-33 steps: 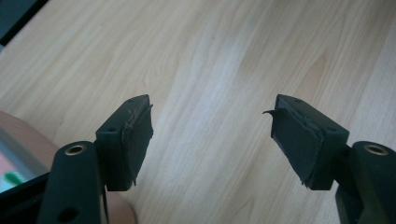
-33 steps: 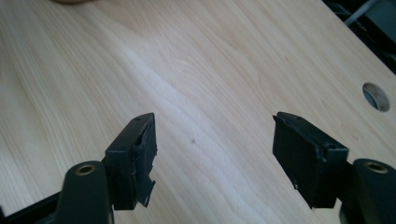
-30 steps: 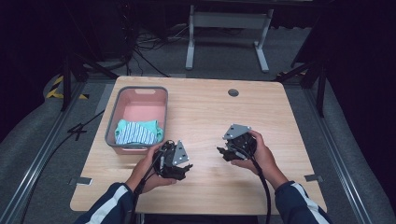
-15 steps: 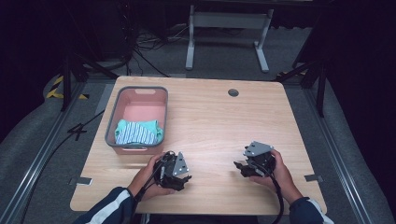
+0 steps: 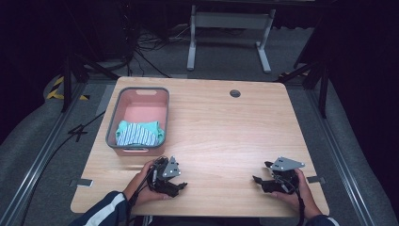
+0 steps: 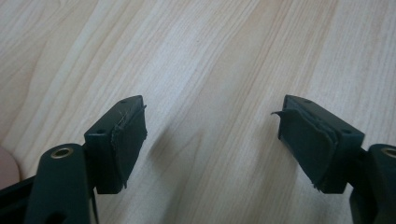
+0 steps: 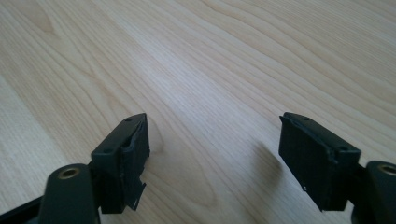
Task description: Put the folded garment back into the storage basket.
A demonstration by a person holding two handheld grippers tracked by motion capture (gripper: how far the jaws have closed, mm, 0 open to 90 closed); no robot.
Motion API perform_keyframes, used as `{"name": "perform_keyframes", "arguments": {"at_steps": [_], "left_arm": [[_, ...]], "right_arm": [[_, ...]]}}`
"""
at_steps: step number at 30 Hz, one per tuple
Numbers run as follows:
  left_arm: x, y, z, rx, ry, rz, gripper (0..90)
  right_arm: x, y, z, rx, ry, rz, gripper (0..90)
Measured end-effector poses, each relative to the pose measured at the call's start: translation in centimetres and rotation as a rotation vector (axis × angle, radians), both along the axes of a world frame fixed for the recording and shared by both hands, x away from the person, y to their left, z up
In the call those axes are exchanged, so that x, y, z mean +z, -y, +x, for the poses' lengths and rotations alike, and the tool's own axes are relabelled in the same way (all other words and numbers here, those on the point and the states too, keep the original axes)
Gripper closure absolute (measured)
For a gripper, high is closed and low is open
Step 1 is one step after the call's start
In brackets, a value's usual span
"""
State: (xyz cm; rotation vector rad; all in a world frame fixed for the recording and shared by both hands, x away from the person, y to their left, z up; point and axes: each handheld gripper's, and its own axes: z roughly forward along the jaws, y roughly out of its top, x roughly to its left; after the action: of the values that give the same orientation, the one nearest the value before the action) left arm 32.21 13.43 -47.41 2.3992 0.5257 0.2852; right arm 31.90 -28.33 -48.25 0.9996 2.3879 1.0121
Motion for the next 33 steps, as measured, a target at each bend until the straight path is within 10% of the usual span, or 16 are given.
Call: {"name": "perform_keyframes", "arguments": {"at_steps": [6,33], "left_arm": [[-0.87,-0.85,0.15,0.029,-0.047,-0.094,18.9],[-0.89,-0.60,0.10,0.038,-0.050,-0.087,15.0]], "right_arm": [[-0.38,0.82,0.19,-0.023,-0.023,0.047,21.6],[-0.39,0.86,0.32,-0.037,-0.033,0.046,17.9]]}}
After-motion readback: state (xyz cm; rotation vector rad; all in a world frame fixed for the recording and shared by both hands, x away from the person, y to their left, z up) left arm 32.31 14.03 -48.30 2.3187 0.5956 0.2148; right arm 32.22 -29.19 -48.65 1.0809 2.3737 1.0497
